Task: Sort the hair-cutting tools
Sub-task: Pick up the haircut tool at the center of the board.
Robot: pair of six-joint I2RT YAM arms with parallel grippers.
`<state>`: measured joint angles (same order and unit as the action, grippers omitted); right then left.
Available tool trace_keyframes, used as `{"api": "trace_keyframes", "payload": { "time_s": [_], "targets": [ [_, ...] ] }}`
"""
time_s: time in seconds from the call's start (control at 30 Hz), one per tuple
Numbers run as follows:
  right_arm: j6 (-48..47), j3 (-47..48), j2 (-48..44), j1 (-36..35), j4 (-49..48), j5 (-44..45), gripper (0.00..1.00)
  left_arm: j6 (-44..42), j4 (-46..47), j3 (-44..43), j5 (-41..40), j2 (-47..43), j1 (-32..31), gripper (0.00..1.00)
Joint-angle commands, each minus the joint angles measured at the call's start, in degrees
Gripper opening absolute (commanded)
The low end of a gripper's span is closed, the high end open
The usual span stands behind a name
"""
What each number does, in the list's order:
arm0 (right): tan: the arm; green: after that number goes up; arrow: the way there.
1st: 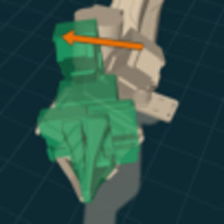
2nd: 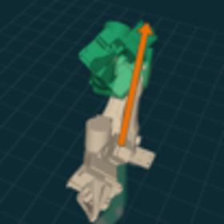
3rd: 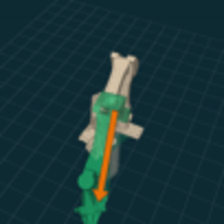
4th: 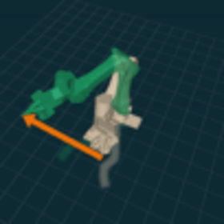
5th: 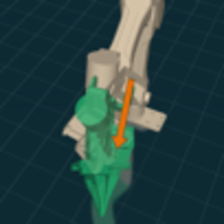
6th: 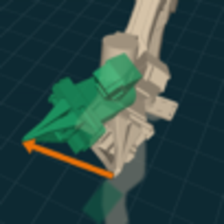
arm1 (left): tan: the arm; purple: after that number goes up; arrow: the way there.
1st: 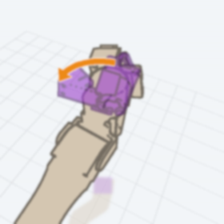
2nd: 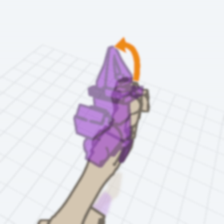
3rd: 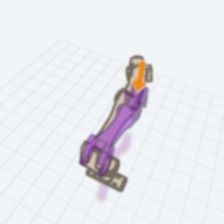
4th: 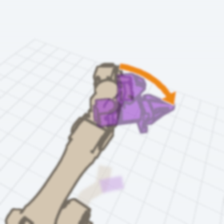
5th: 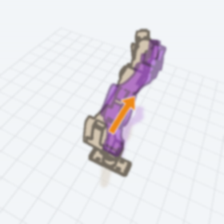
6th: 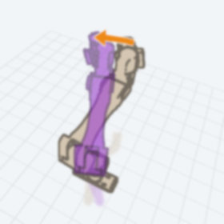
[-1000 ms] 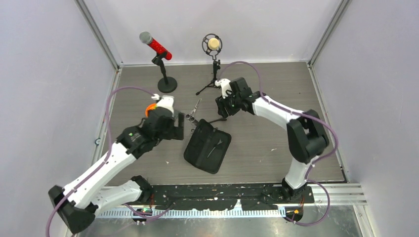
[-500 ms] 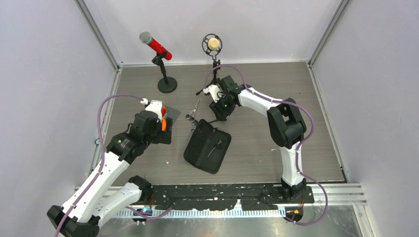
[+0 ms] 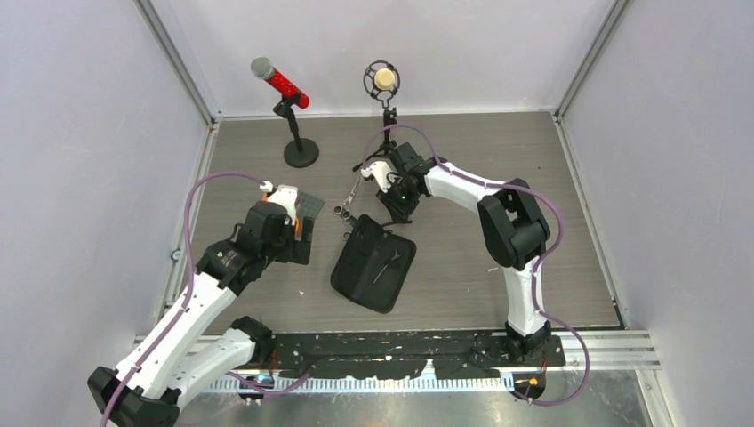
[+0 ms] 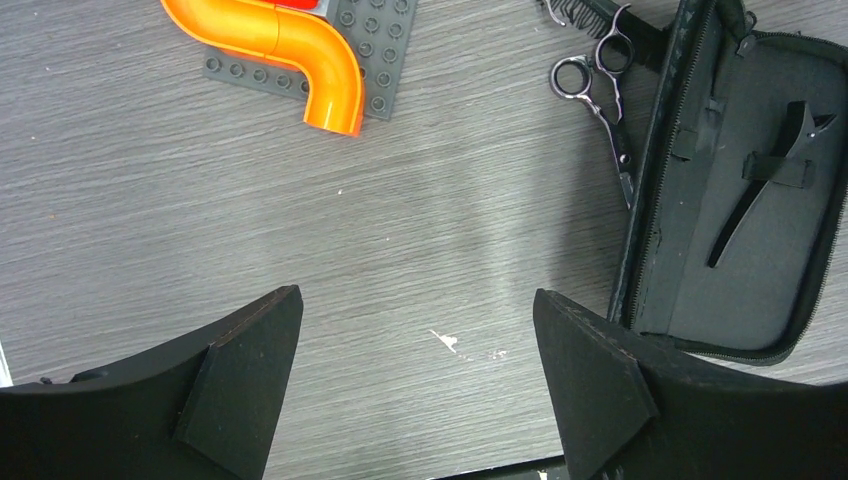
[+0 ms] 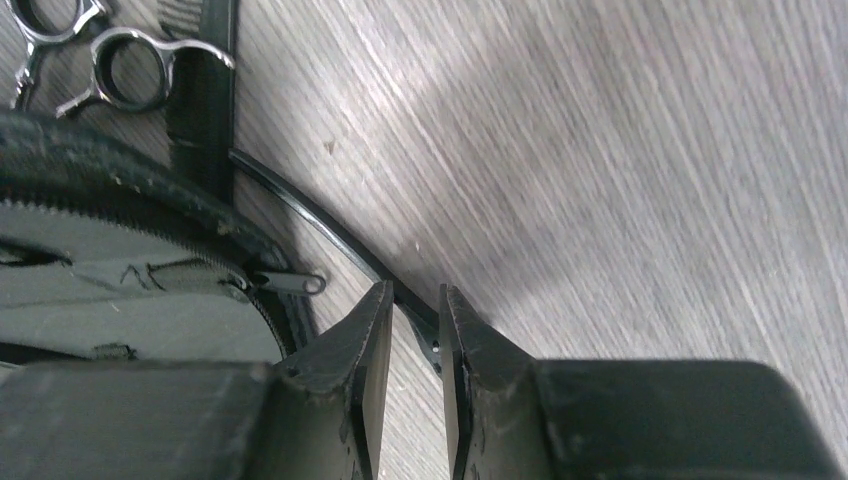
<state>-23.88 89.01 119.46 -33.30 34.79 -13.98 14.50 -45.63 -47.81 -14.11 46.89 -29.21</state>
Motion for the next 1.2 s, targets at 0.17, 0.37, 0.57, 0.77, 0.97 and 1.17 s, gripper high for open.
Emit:
{"api": "trace_keyframes", "payload": {
  "time_s": [0.17, 0.37, 0.57, 0.77, 0.97, 1.17],
  "targets": [
    [4.55, -9.88, -5.31, 1.63, 0.43, 5.02, 0.27, -0.53, 2.93, 0.32, 1.72, -0.21, 0.30, 0.88],
    [7.01, -13.26, -12.21, 1.75, -2.43, 4.08, 0.38, -0.53, 2.91, 0.27, 1.15, -0.32, 0.38, 0.88],
    [3.04, -11.71, -15.42, 1.75, -1.66, 1.08, 0.57, -0.53, 2.82, 0.50, 0.88, -0.69, 0.47, 0.88],
    [0.00, -9.85, -11.81, 1.55, 1.98, -0.20, 0.59, -0.46, 2.65, 0.53, 1.01, -0.51, 0.55, 0.88],
    [-0.96, -8.88, -8.78, 1.23, 3.26, 0.58, 0.57, -0.48, 2.65, 0.35, 1.40, -0.11, 0.64, 0.88],
    [-1.11, -6.95, -4.63, 0.04, 4.21, 4.92, 0.52, -0.44, 2.71, 0.44, 1.89, -0.05, 0.99, 0.88]
  ]
}}
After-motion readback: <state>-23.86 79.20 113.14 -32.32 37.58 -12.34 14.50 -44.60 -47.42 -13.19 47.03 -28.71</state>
